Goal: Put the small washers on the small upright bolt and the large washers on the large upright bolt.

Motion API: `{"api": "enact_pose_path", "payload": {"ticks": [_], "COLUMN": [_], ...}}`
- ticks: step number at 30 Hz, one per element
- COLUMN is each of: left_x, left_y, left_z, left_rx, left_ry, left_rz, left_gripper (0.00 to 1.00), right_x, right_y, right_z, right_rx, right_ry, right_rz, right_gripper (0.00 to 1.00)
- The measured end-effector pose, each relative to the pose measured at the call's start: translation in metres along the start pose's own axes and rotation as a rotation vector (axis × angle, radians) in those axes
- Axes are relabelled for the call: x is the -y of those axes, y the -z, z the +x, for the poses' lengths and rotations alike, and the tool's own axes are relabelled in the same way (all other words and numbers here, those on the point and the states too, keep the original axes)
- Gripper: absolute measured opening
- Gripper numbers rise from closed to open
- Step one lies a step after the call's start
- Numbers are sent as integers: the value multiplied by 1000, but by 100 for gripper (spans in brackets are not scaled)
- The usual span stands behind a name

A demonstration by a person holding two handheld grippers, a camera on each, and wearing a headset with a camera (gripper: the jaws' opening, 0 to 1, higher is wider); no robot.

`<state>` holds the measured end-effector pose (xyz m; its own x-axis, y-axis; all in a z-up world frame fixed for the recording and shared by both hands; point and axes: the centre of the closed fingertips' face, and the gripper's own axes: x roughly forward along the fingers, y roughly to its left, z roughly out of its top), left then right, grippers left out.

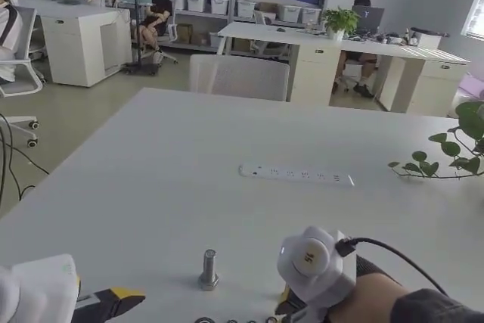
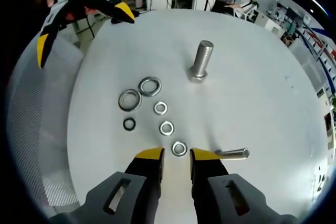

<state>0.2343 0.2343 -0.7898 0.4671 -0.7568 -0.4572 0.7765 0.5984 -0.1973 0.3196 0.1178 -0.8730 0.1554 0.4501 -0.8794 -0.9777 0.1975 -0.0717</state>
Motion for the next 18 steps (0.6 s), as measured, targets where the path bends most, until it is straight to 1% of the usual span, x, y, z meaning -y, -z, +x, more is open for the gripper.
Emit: {"api": "enact_pose_path", "payload": {"ticks": [7, 12, 18], "left_x": [0, 1, 0], "left_y": [-2, -4, -4], "left_z": [6, 8, 10], "left_rx": [-10, -8, -10], "left_ry": [12, 20, 22], "left_rz": [7, 10, 12], "left_gripper": [93, 93, 92], "right_x": [0, -1, 0], "right_y": [0, 1, 0], "right_z": [2, 3, 4], "right_rx": [-9, -17, -16], "right_ry": [-6, -11, -11], "right_rz": [-2, -3, -2], "right_gripper": [21, 21, 20]}}
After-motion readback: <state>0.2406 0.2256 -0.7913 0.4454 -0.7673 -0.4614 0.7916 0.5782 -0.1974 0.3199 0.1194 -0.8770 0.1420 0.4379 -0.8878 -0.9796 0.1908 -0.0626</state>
